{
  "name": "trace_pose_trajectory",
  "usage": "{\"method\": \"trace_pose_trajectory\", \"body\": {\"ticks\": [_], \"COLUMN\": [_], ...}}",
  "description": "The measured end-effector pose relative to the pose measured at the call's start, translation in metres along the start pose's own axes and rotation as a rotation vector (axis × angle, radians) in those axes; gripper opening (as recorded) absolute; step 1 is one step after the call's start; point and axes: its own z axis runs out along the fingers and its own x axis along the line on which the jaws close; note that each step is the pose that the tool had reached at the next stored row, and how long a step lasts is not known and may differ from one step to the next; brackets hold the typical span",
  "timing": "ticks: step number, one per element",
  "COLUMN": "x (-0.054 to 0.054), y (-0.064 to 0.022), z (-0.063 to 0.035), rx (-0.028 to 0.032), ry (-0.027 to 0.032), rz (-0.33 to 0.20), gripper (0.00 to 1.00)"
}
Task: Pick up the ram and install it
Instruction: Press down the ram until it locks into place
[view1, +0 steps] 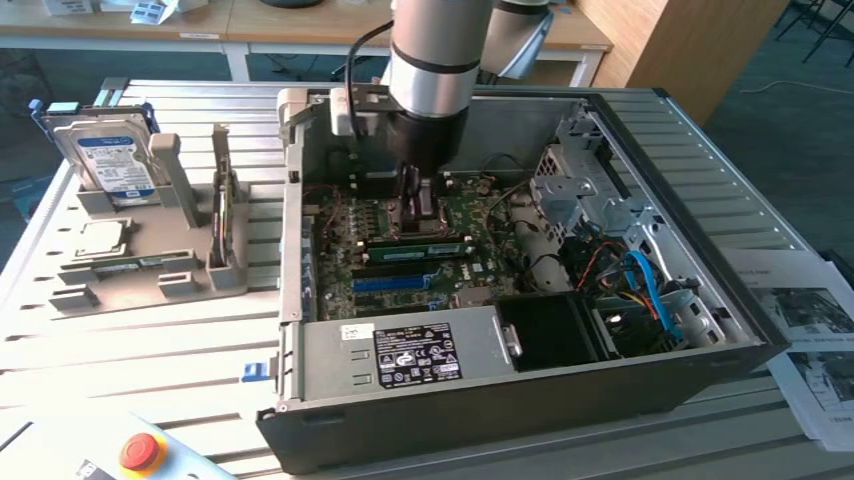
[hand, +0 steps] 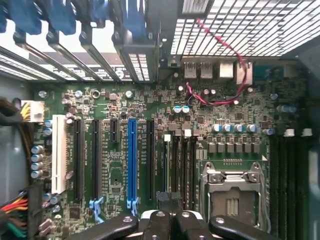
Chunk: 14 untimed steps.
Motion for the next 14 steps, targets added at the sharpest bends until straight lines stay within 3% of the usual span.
{"method": "trace_pose_trajectory", "body": {"ticks": [3,6,7,14], "x": [0.000,0.000,0.000,-0.001], "y": [0.0002,0.0008,0.0009,0.0009], "z": [-0.0116,-0.0392,-0.0433,-0.0470], "rx": [0.0001,0.0001,0.0000,0.0001], "ry": [-0.0002,0.0000,0.0001,0.0002], "rz": [0.000,0.000,0.000,0.000], "gripper": [0.10,0.10,0.10,0.10]}}
